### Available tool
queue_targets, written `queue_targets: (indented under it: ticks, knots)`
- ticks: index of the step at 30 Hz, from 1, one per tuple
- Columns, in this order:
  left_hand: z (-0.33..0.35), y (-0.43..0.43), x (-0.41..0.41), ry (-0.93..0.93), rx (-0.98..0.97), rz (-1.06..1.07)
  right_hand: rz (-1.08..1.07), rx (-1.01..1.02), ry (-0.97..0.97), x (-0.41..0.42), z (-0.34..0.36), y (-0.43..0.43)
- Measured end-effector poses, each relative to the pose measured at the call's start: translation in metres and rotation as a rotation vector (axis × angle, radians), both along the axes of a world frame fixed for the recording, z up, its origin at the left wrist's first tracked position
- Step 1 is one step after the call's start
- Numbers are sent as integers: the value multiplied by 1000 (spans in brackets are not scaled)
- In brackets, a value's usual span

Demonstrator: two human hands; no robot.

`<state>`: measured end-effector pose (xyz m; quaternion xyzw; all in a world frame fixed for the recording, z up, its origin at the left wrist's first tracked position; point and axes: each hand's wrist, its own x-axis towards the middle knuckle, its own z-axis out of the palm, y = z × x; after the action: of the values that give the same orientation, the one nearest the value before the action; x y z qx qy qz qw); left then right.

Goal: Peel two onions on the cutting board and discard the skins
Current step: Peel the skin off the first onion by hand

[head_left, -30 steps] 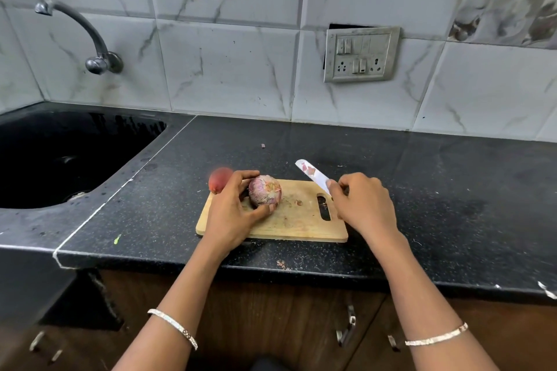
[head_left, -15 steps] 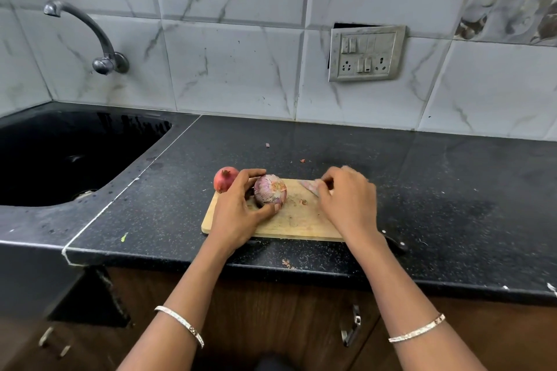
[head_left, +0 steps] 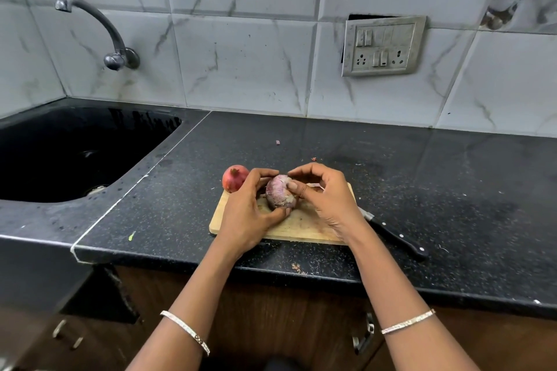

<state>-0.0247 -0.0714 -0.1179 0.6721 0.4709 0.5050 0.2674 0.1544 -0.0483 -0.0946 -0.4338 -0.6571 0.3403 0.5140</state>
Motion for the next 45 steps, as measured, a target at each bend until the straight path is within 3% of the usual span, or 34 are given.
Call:
queue_targets:
  ticks: [7, 18, 30, 40, 45]
  knots:
    - [-1, -1, -1, -10, 3, -12, -32, 37, -22, -3, -6, 4]
    - [0, -2, 1, -9, 10, -12, -117, 281, -357, -10, -12, 2]
    - [-1, 2, 2, 10, 32, -17, -175, 328, -394, -11, -15, 1]
    - [0, 1, 1, 18, 38, 21, -349, 268, -146, -6, -8, -4]
    - [1, 4, 0, -9, 55, 15, -234, 218, -70, -4, -3, -8]
